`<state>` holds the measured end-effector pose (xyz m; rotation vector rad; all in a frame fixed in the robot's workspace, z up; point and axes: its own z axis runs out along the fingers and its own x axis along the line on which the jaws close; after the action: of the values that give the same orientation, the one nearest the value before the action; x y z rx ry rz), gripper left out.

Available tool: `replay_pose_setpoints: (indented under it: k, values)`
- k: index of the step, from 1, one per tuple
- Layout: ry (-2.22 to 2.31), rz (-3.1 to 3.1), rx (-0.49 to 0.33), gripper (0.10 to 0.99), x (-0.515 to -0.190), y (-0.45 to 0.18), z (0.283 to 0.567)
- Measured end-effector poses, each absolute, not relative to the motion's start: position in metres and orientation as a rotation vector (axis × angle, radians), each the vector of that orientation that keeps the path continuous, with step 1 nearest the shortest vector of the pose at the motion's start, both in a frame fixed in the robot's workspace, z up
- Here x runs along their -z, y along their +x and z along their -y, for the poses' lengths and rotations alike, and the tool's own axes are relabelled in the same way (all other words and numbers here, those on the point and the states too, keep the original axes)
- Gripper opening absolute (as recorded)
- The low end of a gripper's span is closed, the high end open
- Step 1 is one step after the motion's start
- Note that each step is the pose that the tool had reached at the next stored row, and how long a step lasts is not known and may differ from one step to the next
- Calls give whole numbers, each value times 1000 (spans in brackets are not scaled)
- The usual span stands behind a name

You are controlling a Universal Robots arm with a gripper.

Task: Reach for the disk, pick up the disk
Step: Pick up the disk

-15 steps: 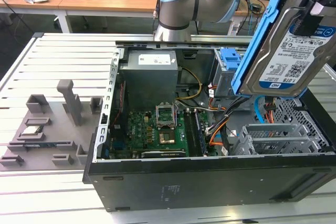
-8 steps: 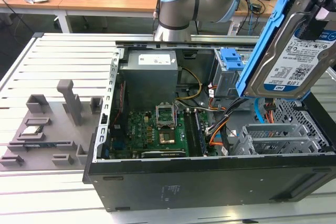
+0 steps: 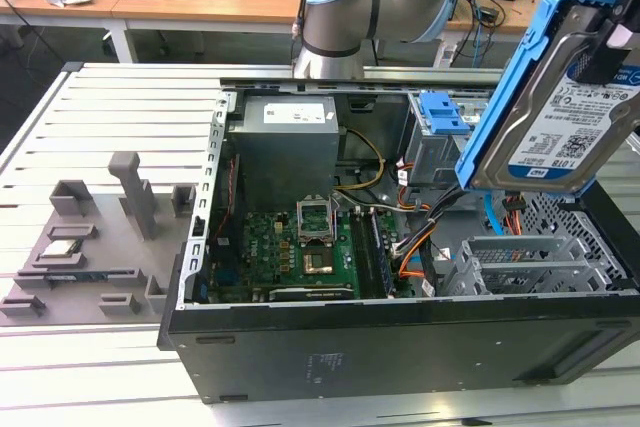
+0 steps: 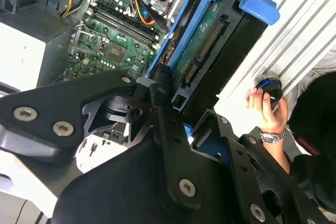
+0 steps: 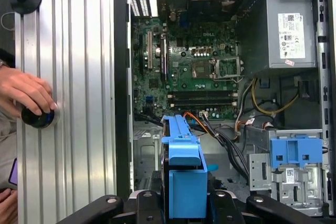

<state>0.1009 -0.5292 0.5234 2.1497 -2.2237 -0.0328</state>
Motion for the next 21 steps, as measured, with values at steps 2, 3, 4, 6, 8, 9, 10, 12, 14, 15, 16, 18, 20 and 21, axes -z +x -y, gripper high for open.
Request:
replay_pose_setpoints:
  k: [2, 3, 4, 6, 8, 9, 10, 12, 14, 15, 16, 18, 20, 21]
  values:
    - [2150, 2224, 33, 365, -522, 103, 529]
    - [2150, 2224, 33, 365, -522, 103, 529]
    - [2150, 2224, 33, 365, -521, 104, 529]
    - [2149, 2224, 33, 365, -520, 107, 529]
    - [2149, 2224, 33, 365, -518, 109, 529]
    - [2149, 2224, 33, 365, -518, 110, 529]
    - [2149, 2223, 33, 365, -517, 111, 529]
    - [2149, 2224, 33, 365, -516, 112, 529]
    - [2149, 2224, 34, 365, -513, 112, 529]
    - [2149, 2224, 34, 365, -512, 112, 529]
    - [2149, 2223, 34, 365, -510, 113, 529]
    - [2149, 2223, 34, 365, -507, 113, 529]
    - [2149, 2223, 34, 365, -502, 113, 529]
    - [2149, 2223, 34, 365, -499, 113, 529]
